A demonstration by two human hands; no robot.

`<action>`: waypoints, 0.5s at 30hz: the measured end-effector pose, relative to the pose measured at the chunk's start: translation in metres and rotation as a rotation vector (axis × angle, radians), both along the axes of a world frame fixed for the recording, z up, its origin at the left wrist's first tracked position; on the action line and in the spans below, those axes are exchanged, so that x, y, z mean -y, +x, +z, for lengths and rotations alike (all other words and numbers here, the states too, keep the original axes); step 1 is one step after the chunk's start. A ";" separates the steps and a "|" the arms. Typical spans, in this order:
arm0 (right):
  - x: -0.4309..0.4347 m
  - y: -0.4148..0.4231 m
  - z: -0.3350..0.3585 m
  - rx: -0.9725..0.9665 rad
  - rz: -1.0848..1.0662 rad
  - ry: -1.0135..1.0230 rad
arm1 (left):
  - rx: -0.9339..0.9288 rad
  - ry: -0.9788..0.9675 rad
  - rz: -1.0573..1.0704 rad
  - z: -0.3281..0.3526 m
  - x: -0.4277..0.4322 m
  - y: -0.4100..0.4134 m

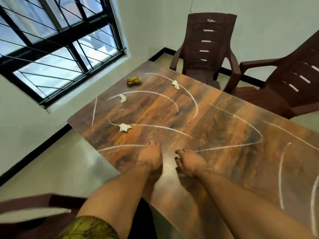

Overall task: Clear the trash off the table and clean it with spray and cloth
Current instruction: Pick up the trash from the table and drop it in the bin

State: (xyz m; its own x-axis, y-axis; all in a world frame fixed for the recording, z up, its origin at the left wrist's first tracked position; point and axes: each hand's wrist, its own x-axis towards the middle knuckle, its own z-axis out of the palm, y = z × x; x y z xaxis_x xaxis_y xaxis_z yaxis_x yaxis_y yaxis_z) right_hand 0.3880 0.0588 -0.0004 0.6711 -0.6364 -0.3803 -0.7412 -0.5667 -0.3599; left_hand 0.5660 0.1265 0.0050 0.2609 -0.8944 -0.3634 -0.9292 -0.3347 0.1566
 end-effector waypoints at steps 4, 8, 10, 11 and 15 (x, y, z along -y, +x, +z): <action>0.016 0.093 -0.003 0.057 -0.119 -0.017 | 0.101 -0.021 0.001 -0.005 0.027 0.102; 0.034 0.175 0.006 0.106 -0.196 0.011 | 0.110 -0.026 -0.048 -0.003 0.055 0.181; 0.050 0.209 0.006 0.109 -0.206 0.023 | 0.071 0.033 -0.059 -0.008 0.067 0.209; 0.058 0.223 0.006 0.115 -0.216 0.030 | 0.043 0.073 -0.067 -0.012 0.072 0.222; 0.093 0.269 0.002 0.103 -0.253 0.033 | -0.039 0.108 -0.191 -0.027 0.085 0.257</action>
